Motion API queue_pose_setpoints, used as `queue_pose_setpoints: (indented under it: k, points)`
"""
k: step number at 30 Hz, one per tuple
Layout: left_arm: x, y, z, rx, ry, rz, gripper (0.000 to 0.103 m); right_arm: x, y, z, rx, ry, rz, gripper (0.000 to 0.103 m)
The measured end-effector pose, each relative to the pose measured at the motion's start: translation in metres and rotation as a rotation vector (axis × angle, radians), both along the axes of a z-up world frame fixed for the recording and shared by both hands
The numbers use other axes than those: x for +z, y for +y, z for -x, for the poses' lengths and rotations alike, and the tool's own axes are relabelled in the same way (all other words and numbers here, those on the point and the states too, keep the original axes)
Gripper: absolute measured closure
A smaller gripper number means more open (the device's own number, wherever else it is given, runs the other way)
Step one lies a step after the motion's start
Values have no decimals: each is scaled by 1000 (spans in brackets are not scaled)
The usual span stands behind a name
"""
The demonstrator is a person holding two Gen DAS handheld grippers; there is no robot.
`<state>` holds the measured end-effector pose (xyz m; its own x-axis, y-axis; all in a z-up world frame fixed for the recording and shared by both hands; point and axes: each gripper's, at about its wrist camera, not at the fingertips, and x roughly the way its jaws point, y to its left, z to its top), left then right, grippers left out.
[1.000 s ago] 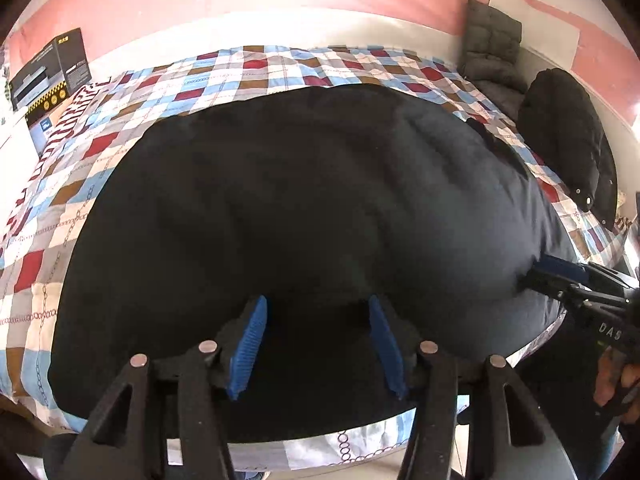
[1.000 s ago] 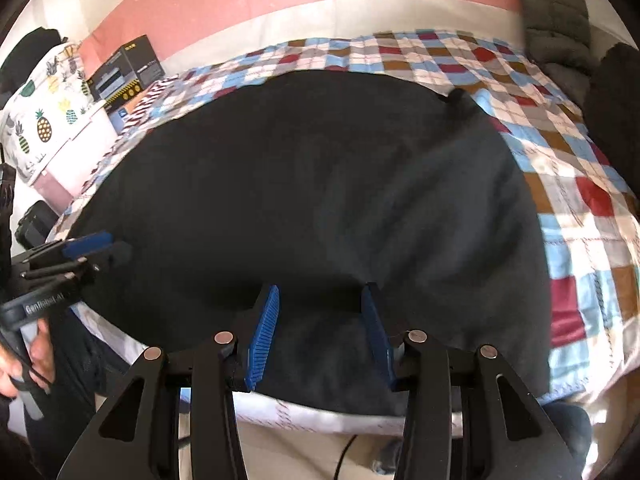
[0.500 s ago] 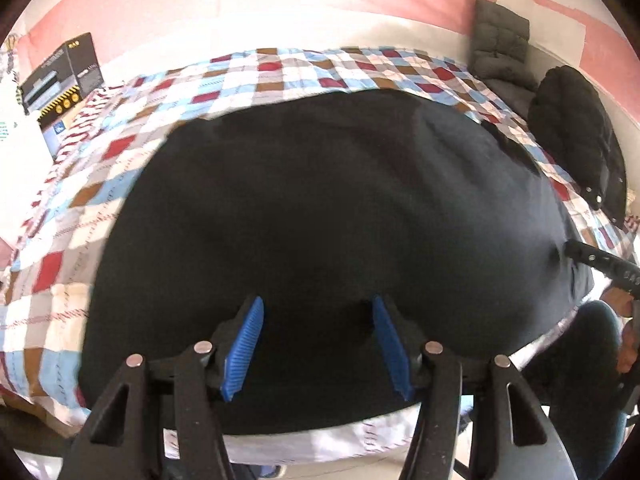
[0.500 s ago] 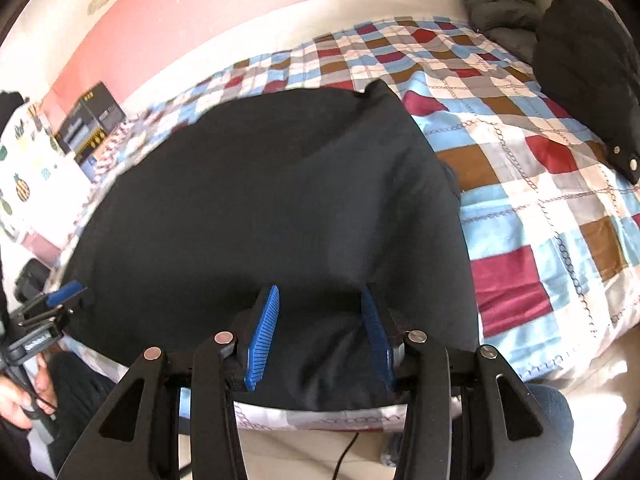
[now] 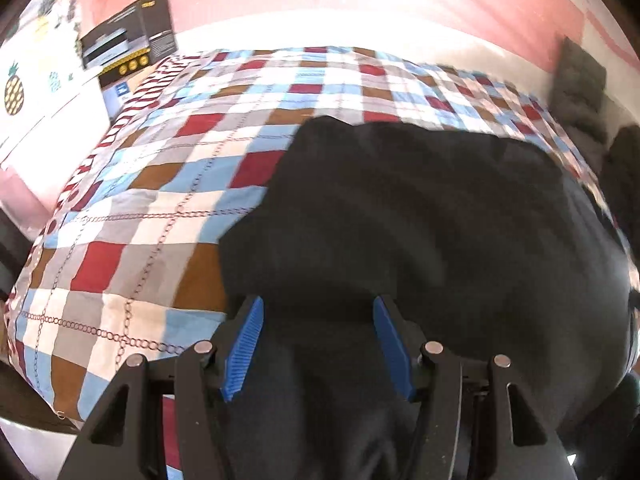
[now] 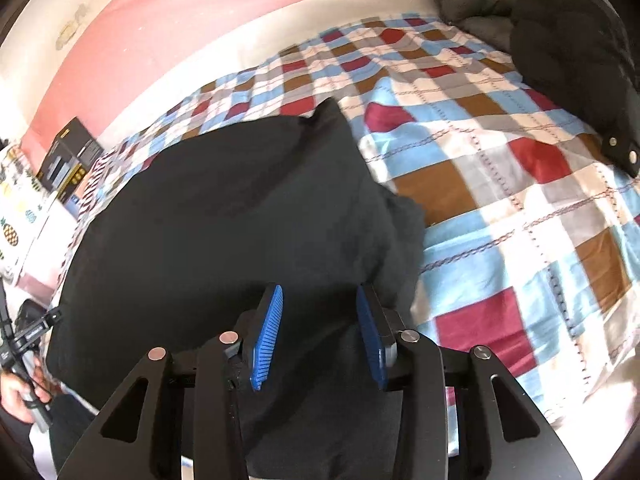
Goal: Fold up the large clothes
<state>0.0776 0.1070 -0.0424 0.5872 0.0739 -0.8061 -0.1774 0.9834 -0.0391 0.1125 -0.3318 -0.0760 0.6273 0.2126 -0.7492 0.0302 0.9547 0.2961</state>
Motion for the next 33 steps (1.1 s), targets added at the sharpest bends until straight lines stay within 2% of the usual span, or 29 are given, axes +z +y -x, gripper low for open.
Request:
queue_pose_setpoints:
  k: [4, 7, 10, 11, 16, 19, 23, 28, 30, 33]
  points:
    - [-8, 27, -4, 69, 21, 31, 41, -5, -23, -8, -61, 27, 19, 59]
    - [-15, 45, -7, 93, 22, 135, 34, -14, -40, -13, -79, 49, -63, 43]
    - [-25, 57, -14, 97, 29, 194, 26, -24, -48, -22, -76, 79, -113, 28]
    - [-28, 62, -17, 99, 35, 225, 25, -28, -52, -27, -74, 93, -151, 25]
    - [-49, 85, -32, 107, 95, 485, 18, -46, -65, -48, -26, 150, -334, 25]
    - [-61, 90, -42, 108, 128, 583, 12, -60, -70, -62, 8, 189, -442, 21]
    - [-72, 87, -56, 97, 153, 618, 5, -73, -71, -72, 36, 228, -527, 17]
    - [-69, 79, -58, 56, 154, 600, 5, -73, -63, -73, 93, 255, -549, 17]
    - [-67, 74, -53, 20, 151, 598, 5, -74, -58, -69, 141, 269, -544, 17]
    - [-72, 73, -53, 12, 158, 591, 5, -75, -53, -71, 154, 274, -530, 18]
